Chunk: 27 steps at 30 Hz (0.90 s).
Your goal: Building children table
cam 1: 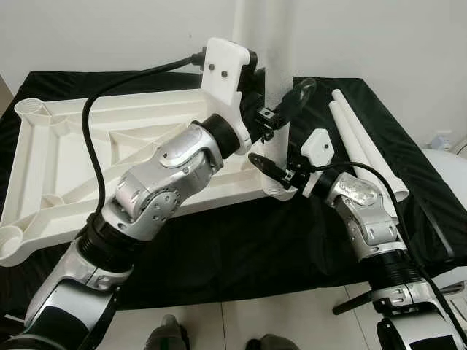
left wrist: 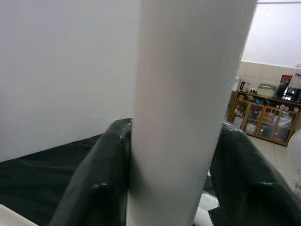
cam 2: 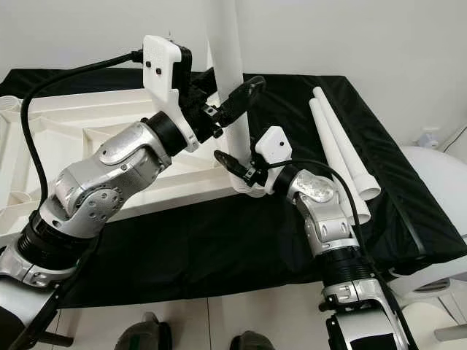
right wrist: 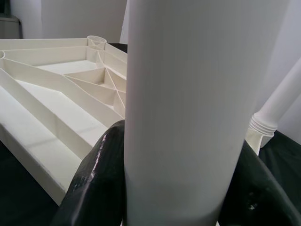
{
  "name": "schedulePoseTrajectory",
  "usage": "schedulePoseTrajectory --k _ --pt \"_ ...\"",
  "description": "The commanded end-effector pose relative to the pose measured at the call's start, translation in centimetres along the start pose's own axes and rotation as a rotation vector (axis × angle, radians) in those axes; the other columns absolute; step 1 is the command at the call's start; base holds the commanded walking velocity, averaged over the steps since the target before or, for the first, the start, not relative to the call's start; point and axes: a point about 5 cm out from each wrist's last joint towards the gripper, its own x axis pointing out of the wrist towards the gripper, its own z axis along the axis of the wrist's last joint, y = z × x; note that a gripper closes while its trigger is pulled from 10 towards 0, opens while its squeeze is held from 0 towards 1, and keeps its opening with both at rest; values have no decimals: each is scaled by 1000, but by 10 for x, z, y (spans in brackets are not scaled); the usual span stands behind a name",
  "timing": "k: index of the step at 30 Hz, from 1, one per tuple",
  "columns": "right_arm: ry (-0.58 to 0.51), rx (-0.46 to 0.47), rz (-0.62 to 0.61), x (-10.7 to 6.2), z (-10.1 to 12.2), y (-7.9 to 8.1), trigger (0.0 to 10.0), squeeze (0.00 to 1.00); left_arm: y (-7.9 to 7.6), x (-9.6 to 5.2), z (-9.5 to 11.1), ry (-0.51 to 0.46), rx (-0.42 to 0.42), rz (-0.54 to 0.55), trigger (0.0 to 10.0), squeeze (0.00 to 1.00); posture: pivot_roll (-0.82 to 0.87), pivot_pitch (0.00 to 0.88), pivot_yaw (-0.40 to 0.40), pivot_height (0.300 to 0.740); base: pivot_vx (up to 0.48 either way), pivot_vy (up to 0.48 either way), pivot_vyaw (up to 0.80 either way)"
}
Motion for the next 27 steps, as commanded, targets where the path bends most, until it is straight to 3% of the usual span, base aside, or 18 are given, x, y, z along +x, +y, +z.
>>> schedulePoseTrajectory --k 1,14,15,17,18,27 --pt "5 -13 -9 -4 0 -3 10000 0 -26 -3 6 -5 20 -519 0 0 28 24 -56 740 0 0 0" --pt "-18 24 -74 -3 3 -8 10000 0 -29 0 9 -16 106 -505 0 0 27 11 -58 740 0 0 0" --pt "-25 36 -86 -3 3 -9 10000 1000 -30 0 9 -16 106 -500 0 0 28 11 -58 740 0 0 0" --pt "-32 46 -98 -3 4 -10 10000 1000 -30 1 10 -19 115 -495 0 0 28 9 -59 740 0 0 0" --pt "-38 50 -112 -3 5 -11 10000 1000 -30 3 9 -13 134 -472 10000 0 27 10 -59 740 0 0 0" --pt "-54 32 -188 -2 8 -11 10000 1000 -27 7 13 -43 225 -378 10000 0 32 12 -61 740 0 0 0"
